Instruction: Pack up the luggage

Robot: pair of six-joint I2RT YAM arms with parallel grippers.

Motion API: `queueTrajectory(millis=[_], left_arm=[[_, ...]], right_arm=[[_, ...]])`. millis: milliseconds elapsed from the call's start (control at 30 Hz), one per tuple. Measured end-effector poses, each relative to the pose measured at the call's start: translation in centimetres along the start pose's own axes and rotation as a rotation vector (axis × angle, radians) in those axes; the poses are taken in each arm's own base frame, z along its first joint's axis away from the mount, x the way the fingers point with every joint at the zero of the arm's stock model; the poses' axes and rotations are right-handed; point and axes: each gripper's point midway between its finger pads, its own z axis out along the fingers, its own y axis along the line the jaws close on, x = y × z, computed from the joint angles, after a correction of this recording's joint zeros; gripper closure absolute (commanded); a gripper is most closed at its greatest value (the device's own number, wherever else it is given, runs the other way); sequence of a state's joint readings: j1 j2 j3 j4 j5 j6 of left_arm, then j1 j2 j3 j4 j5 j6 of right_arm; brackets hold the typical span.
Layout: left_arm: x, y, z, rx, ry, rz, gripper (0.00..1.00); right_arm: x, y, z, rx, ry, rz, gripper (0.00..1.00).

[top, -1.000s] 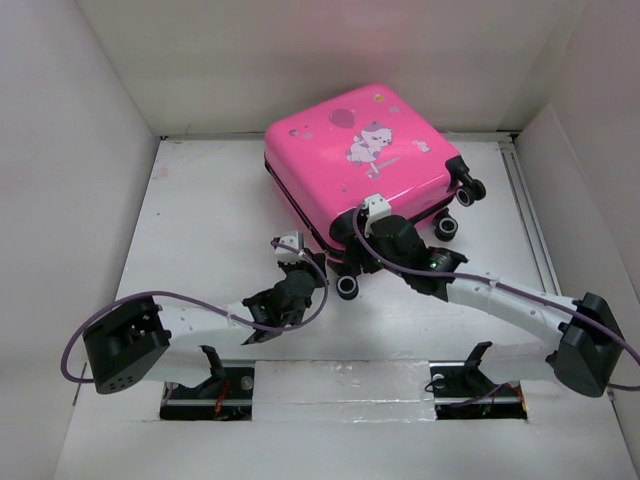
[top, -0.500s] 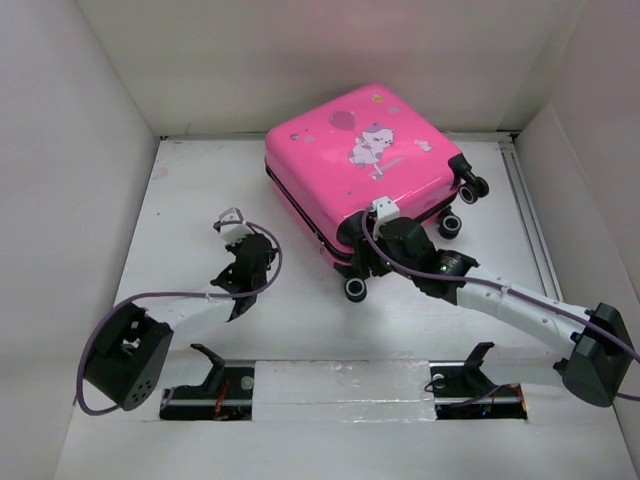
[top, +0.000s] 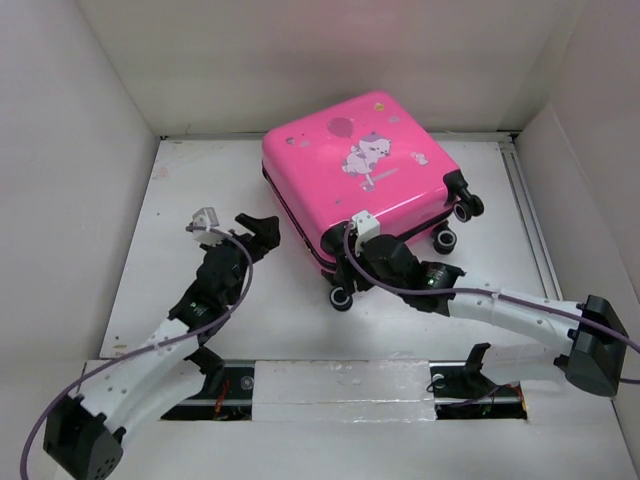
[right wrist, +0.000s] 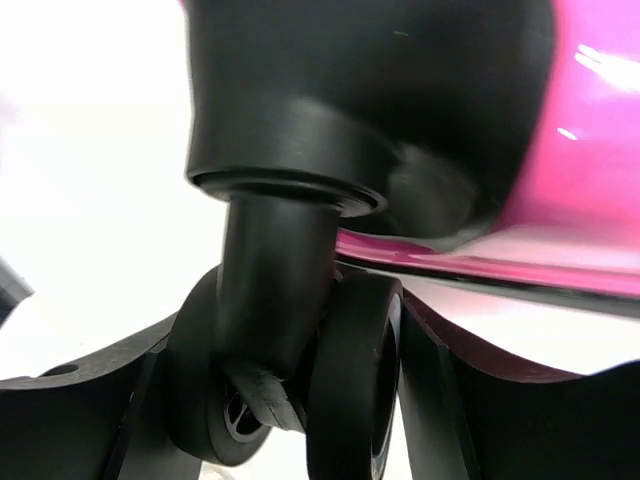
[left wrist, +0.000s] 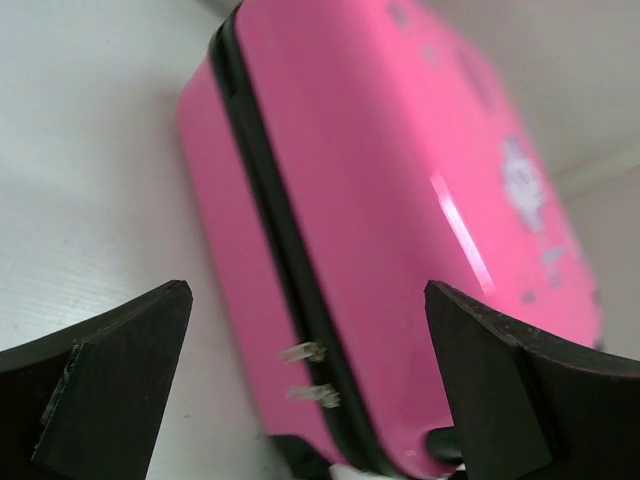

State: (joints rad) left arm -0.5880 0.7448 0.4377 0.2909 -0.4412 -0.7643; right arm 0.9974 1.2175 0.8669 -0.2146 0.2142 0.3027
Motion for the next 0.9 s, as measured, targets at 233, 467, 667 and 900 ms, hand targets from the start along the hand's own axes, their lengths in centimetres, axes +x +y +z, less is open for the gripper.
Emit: queueTrajectory(millis=[233, 467, 667, 900], left_arm=[[-5.0, -2.5, -3.9, 0.084, -0.072, -0.083, 0.01], [-6.1, -3.9, -6.1, 0.141, -0.04, -0.098, 0.01], [-5.7, -4.7, -7.3, 0.208, 0.002, -0.095, 0.01], [-4.5, -4.8, -8.7, 0.285, 0.048, -0.09, 0.01]], right_arm=[[0.6, 6.2, -0.2, -0.104, 0.022, -0.054, 0.65], [-0.9, 11.4, -2.5, -0.188, 0.007, -0.098, 0.0], [-8.1, 11.5, -10.3, -0.298, -0.236, -0.009, 0.0], [-10.5, 4.0, -20.6, -0.307, -0.524, 0.23, 0.0]])
